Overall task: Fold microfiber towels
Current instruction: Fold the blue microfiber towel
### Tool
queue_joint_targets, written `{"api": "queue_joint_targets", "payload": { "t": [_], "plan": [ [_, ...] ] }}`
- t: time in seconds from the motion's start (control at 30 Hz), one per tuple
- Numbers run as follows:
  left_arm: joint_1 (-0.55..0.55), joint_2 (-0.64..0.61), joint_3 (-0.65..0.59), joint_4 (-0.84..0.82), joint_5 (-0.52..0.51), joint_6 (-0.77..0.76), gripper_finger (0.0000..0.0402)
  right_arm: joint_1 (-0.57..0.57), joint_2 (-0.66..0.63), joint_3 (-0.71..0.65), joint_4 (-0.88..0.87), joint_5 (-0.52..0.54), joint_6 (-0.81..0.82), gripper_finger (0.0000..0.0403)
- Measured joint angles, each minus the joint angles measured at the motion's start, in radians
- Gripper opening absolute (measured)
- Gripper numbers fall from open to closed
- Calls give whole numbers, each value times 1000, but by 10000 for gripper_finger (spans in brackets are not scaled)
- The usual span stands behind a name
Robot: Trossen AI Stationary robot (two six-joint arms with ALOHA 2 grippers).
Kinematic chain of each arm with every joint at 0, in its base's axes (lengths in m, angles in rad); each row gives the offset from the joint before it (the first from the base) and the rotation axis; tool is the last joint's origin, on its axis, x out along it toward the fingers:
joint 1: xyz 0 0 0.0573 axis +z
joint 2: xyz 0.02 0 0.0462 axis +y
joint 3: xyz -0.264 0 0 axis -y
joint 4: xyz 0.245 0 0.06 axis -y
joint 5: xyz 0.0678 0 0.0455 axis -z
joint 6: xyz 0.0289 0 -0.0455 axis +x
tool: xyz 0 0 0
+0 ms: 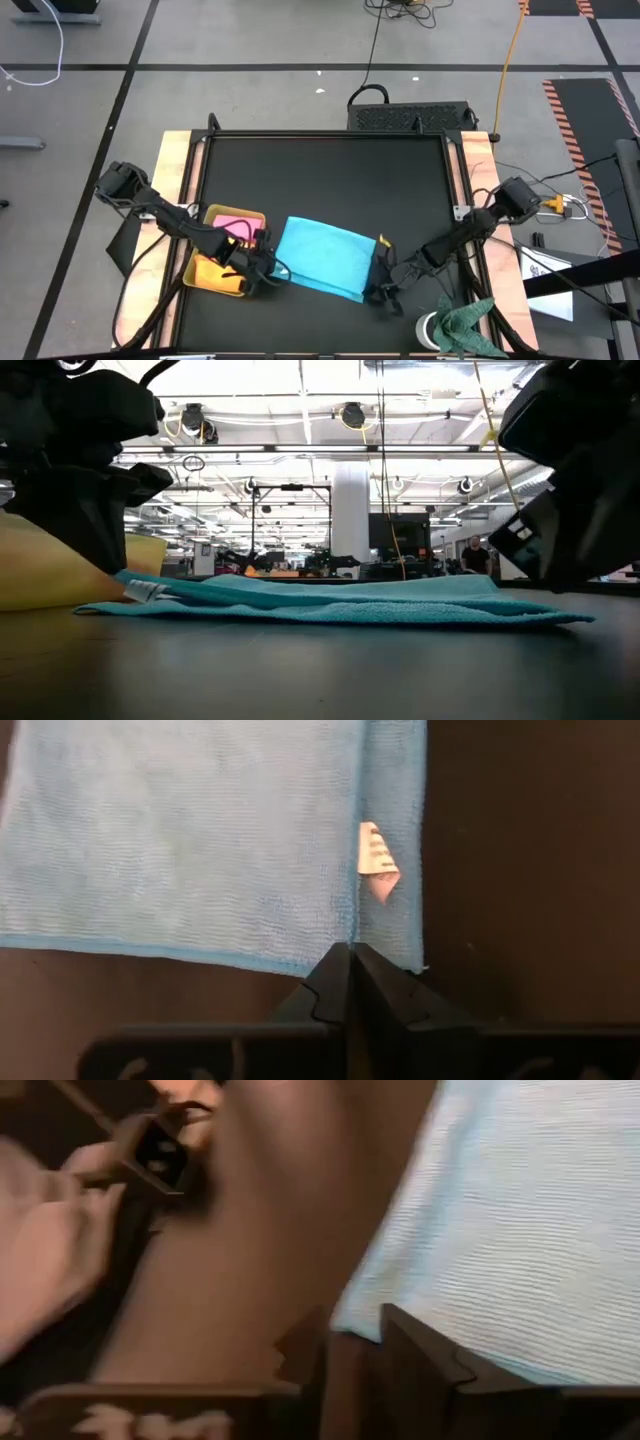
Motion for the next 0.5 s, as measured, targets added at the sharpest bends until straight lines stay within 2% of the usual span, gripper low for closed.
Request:
{"api": "queue_joint_targets", "payload": {
  "t": [0.13,0.27,0.37,0.43,0.5],
  "plan": [
    [26,-23,8,-24,104,-40,64,-21,-22,0,48,-121,3,150],
    [71,-70,34,-26,196,-74,135,-59,-128,0,25,-136,-13,200],
    [122,-81,43,0,170,-81,173,-118,-193,1,-86,-24,-27,202],
    [183,-75,43,10,162,-76,185,-171,-207,1,-185,45,-25,187],
    [253,-46,43,41,162,-60,185,-230,-203,0,-260,68,-25,162]
  ]
}}
